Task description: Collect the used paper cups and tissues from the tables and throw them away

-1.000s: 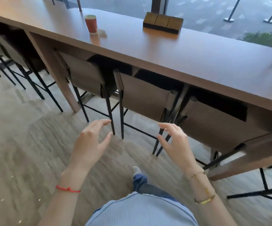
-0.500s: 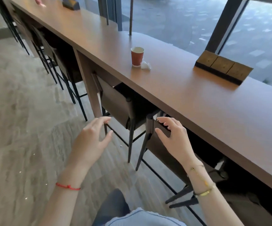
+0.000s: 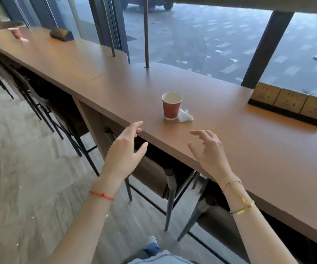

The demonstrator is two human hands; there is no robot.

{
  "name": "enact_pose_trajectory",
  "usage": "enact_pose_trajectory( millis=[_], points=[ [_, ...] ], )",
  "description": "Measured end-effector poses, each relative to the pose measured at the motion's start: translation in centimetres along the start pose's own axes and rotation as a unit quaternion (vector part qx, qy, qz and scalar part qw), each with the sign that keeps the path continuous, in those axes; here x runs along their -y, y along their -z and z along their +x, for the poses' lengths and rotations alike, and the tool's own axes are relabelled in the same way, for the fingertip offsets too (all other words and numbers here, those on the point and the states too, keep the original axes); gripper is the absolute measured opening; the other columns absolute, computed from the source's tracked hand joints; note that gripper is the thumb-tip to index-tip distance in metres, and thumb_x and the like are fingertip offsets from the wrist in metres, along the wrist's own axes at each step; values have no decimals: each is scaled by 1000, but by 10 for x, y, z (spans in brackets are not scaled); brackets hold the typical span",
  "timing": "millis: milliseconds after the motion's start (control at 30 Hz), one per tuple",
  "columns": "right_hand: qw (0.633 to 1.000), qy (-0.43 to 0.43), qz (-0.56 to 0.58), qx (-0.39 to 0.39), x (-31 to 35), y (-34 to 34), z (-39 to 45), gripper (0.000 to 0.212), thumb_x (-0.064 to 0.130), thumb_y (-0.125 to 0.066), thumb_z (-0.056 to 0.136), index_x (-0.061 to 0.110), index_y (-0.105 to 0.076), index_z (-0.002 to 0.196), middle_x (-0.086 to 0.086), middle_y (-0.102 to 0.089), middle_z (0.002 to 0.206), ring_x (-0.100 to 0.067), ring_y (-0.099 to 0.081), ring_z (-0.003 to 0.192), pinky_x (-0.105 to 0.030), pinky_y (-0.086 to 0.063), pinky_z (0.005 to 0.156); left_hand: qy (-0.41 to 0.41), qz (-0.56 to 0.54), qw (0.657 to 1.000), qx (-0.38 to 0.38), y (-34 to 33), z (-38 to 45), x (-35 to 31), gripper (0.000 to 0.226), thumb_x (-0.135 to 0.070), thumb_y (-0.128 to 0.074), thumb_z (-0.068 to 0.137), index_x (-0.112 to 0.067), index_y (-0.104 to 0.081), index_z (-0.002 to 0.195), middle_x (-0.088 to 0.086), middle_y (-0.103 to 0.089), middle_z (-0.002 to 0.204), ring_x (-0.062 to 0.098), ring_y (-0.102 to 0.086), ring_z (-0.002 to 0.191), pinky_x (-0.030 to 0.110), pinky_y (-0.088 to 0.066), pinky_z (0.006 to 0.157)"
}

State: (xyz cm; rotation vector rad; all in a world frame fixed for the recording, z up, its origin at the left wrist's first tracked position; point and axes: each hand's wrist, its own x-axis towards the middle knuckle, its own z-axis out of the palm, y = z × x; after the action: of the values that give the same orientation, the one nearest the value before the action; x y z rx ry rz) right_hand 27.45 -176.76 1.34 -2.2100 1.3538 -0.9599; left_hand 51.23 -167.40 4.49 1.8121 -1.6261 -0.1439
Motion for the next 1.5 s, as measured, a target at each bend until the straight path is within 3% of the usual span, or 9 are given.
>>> enact_pose_trajectory(
  millis=[167,400,567,767,1000,1267,1500],
  points=[
    [998,-49,-27,-25,1,-28,67,35,20,-66,86,16,-62,121,-3,-59,120,-22,-46,113,-21,-30,91,-36,-11,999,19,-17,83,22,70,-35,-69,86,-23,-33,145,-6,-53,130,9,-54,113,22,-43,89],
    [990,-89,-105,-6,-12,-48,120,42,19,-65,86,13,-57,127,-7,-56,126,-29,-46,115,-36,-44,94,-35,-54,995,82,-59,155,25,86,-40,-75,79,-20,-28,148,-1,-47,139,15,-52,120,36,-48,96],
    [990,-95,-107,20,-21,-54,132,40,20,-64,86,14,-60,125,-6,-57,125,-28,-48,112,-32,-42,94,-23,-72,990,116,-81,178,21,99,-42,-80,73,-19,-23,150,1,-43,145,18,-50,125,39,-46,99],
    [990,-94,-94,39,-31,-58,141,21,19,-63,88,10,-69,105,-7,-61,107,-25,-50,101,-31,-43,85,-9,-85,990,116,-97,189,17,97,-41,-80,72,-22,-24,150,1,-45,146,21,-46,130,32,-40,98],
    [993,-86,-72,29,-31,-58,144,6,9,-58,85,7,-64,86,-4,-56,86,-22,-51,89,-26,-31,65,24,-97,993,70,-89,181,17,85,-38,-82,69,-23,-38,140,-2,-57,129,18,-53,118,25,-42,91],
    [998,21,-26,49,7,-65,128,6,10,-63,84,12,-64,89,4,-55,85,-16,-50,79,-23,-35,63,87,-60,994,-23,-29,111,35,85,-39,-82,70,-31,-34,140,-8,-56,130,15,-55,113,28,-48,91],
    [978,128,61,154,65,-94,98,6,12,-62,87,15,-65,91,4,-59,94,-16,-55,83,-23,-45,67,214,-1,968,-134,28,3,52,88,-36,-83,70,-34,-31,141,-10,-52,136,15,-55,117,23,-47,89]
  ],
)
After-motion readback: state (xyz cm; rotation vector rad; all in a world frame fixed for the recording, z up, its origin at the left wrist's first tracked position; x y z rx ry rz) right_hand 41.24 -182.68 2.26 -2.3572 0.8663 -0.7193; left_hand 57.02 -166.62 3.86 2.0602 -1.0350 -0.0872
